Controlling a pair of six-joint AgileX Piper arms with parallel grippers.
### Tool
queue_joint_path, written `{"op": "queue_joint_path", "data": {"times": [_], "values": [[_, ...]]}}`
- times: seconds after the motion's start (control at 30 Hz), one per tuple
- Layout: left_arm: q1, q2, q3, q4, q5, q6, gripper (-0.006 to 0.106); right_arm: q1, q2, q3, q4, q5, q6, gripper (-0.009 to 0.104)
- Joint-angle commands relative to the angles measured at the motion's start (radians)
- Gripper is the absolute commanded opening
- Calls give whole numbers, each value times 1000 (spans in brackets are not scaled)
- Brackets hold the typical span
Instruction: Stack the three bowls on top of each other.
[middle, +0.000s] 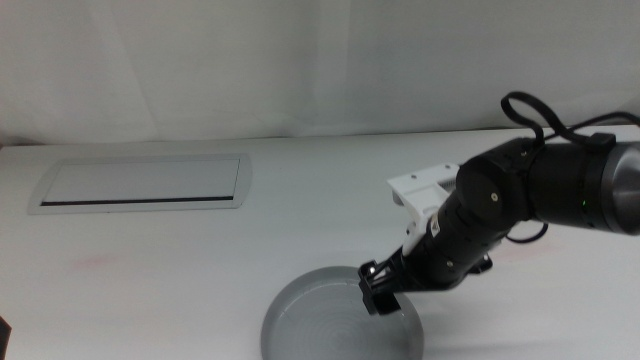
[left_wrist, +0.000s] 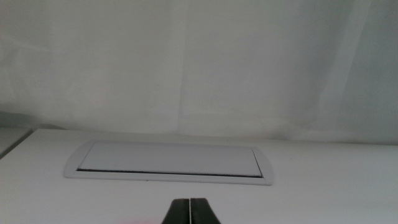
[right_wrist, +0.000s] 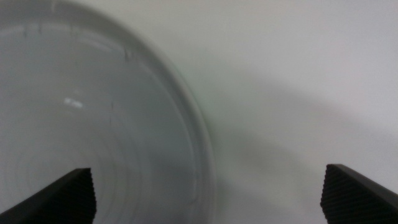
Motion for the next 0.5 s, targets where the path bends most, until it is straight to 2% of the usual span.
{"op": "queue_joint_path", "data": {"times": [0.0, 0.07, 0.1, 0.2, 0.37, 0.47], "values": [[1, -9, 41, -5, -11, 2, -2, 5, -12, -30, -50, 4, -1, 103], [1, -9, 41, -5, -11, 2, -2, 0, -29, -59, -113, 24, 32, 103], [1, -9, 41, -5, -11, 2, -2, -28, -57, -92, -206, 28, 109, 103], [1, -9, 41, -5, -11, 2, -2, -120, -117, -135, -326, 35, 189, 103], [1, -9, 41, -5, -11, 2, -2, -334, -233, -162, -408, 40, 198, 101], [1, -9, 41, -5, -11, 2, -2, -496, -315, -162, -408, 55, 148, 92]]}}
